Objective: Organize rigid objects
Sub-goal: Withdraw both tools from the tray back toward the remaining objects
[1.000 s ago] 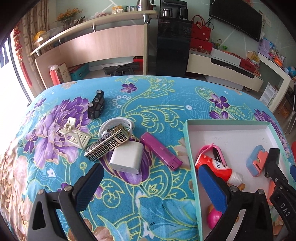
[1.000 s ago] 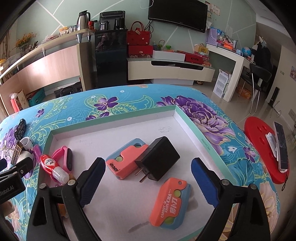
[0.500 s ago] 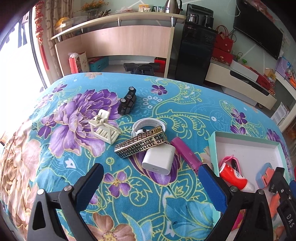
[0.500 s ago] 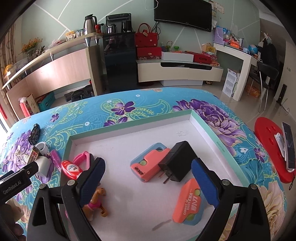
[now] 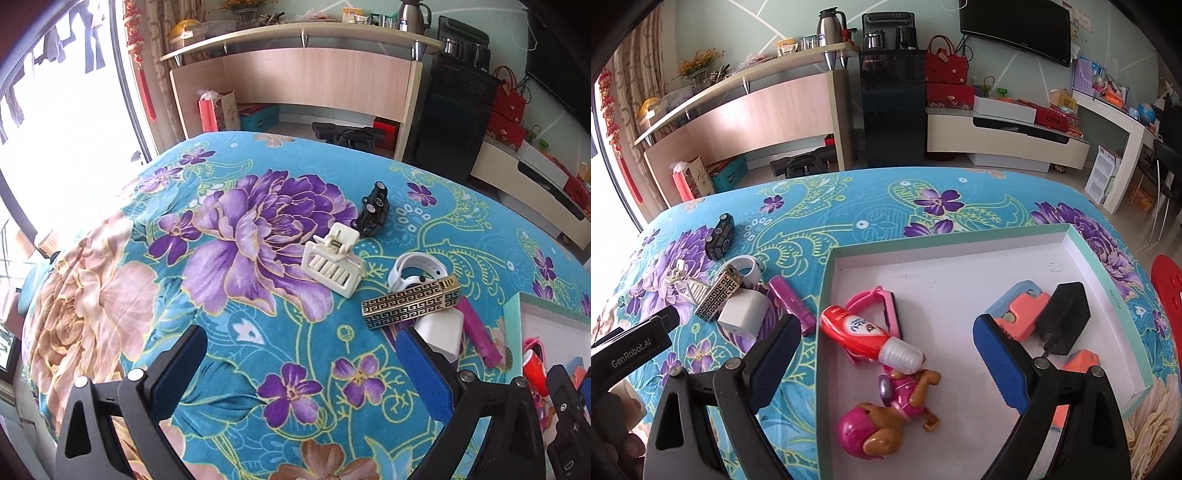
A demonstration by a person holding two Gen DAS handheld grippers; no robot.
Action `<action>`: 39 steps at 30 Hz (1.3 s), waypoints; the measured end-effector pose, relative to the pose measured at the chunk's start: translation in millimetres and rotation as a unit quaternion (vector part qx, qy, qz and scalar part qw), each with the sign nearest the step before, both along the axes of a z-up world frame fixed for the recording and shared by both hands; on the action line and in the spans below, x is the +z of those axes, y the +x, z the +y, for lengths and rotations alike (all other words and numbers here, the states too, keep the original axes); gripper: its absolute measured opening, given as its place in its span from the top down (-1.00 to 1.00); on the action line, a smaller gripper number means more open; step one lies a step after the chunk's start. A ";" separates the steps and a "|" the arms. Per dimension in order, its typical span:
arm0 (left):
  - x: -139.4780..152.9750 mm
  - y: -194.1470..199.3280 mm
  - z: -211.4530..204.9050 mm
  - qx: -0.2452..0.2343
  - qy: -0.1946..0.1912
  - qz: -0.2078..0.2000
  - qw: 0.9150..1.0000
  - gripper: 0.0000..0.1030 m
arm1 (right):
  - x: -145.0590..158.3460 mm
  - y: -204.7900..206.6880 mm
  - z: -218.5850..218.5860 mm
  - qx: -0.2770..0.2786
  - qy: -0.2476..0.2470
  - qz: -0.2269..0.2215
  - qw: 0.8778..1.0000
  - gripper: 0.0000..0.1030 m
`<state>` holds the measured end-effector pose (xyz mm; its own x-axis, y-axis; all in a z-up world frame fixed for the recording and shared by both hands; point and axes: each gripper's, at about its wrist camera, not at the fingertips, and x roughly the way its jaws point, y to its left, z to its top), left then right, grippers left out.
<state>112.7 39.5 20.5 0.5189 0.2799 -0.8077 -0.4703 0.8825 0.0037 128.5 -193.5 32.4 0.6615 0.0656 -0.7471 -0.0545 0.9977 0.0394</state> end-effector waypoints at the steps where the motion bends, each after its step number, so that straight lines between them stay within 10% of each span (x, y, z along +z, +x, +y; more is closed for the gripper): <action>1: -0.2 -0.8 3.8 0.004 0.000 0.001 1.000 -1.00 | -0.1 0.5 3.6 0.004 0.003 0.002 1.000 -0.83; 39: -17.9 24.3 52.2 -0.030 -0.058 -0.021 0.998 -1.00 | -8.4 8.2 63.5 0.054 -0.007 -0.004 0.998 -0.83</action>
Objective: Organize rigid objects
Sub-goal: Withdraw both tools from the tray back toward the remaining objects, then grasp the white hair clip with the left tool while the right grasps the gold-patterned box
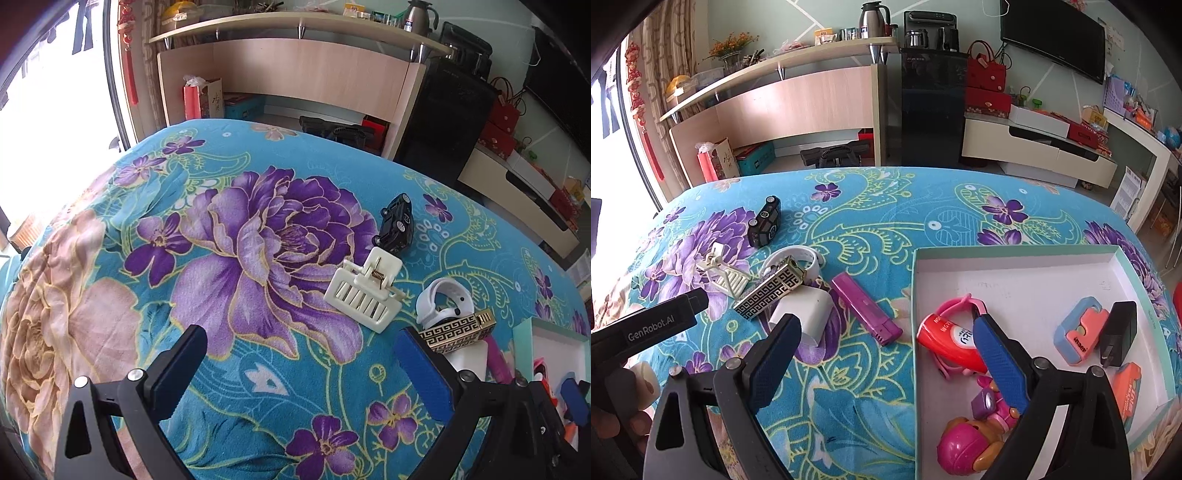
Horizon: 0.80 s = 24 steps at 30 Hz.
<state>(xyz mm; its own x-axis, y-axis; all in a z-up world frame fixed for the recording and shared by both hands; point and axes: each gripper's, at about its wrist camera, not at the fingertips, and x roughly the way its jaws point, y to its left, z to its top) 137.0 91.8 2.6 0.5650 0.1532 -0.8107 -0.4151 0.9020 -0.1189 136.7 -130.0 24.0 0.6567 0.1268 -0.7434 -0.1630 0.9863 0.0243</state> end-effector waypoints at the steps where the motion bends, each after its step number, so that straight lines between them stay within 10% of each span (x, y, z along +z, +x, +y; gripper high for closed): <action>1: 1.6 1.9 1.3 -0.001 -0.002 -0.009 1.000 -1.00 | 0.6 1.5 1.9 0.002 0.006 0.000 1.000 -0.83; 24: -19.2 34.5 -8.8 -0.045 -0.007 -0.006 0.999 -0.81 | -4.2 42.2 40.0 0.027 0.032 0.016 0.999 -0.38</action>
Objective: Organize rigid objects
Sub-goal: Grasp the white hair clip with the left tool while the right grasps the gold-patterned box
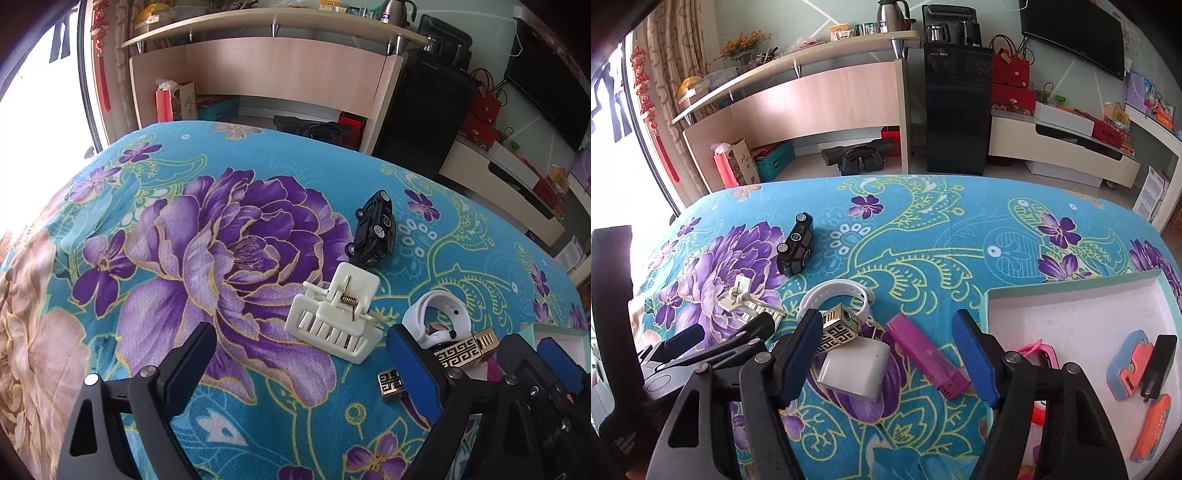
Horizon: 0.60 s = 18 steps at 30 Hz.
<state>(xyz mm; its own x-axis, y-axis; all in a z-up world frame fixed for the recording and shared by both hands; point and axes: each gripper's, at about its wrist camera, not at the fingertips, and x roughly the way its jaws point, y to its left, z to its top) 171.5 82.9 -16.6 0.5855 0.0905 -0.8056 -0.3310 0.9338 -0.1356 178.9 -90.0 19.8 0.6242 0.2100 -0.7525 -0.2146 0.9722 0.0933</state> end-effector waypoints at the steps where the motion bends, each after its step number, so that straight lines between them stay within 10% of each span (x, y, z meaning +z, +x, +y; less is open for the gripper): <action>1: 0.2 1.2 1.1 -0.001 0.000 -0.003 1.000 -0.80 | -0.7 1.1 0.5 0.001 0.003 0.002 1.000 -0.35; 18: -5.4 5.2 3.7 -0.026 -0.017 -0.040 0.999 -0.12 | -7.2 3.5 0.1 0.005 0.021 0.009 1.000 -0.33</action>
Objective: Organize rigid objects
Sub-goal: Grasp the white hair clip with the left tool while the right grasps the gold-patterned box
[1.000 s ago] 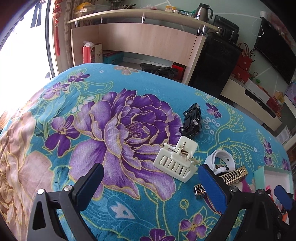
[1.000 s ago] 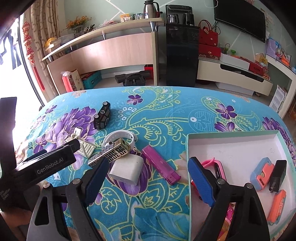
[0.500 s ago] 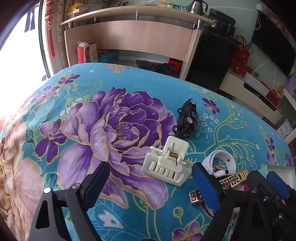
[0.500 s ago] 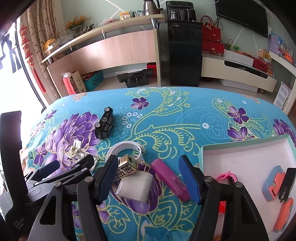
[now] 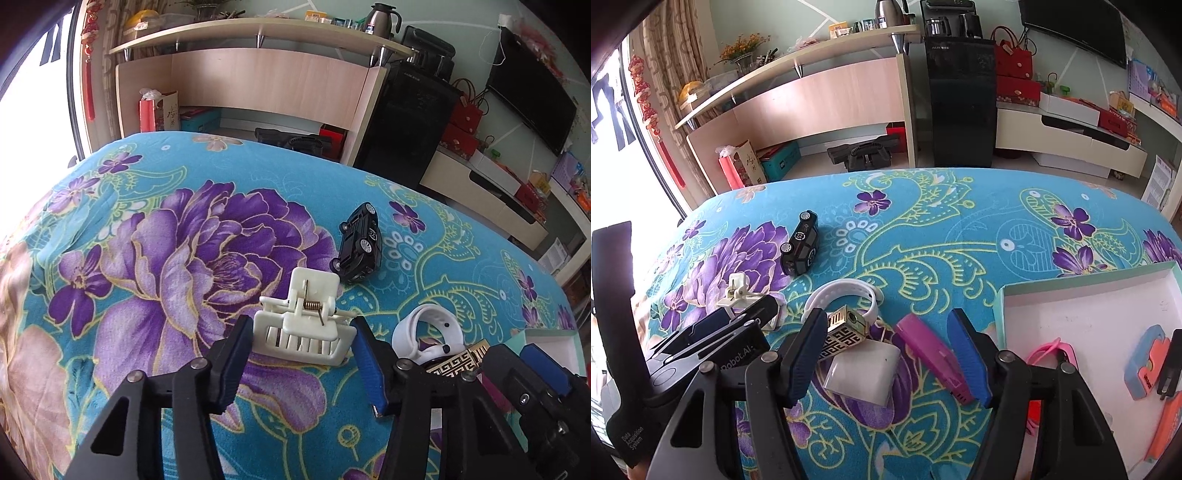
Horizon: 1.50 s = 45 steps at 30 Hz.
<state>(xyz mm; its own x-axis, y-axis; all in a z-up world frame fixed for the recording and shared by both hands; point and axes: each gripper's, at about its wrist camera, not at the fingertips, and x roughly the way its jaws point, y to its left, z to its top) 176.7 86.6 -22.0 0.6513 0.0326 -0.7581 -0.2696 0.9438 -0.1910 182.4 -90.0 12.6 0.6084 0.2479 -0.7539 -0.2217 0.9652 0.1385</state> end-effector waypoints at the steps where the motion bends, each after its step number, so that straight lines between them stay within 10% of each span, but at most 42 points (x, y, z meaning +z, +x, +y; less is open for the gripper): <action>1: 0.1 -0.2 -0.4 -0.001 0.002 0.000 1.000 -0.10 | -0.4 0.2 0.3 0.001 0.001 0.000 1.000 -0.33; 13: 6.4 -20.3 24.4 0.071 0.003 0.033 0.997 -0.10 | -9.3 -1.7 14.2 0.028 0.003 0.007 1.000 -0.21; 45: 7.8 -35.7 22.5 0.079 0.022 0.077 0.994 -0.10 | 6.3 -22.1 39.1 0.110 0.051 -0.026 0.992 0.51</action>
<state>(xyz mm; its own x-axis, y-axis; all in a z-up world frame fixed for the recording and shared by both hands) 141.0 109.1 -14.1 0.5112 0.1607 -0.8443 -0.4384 0.8937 -0.0954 160.3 -50.9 18.9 0.5684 0.4517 -0.6877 -0.4347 0.8745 0.2151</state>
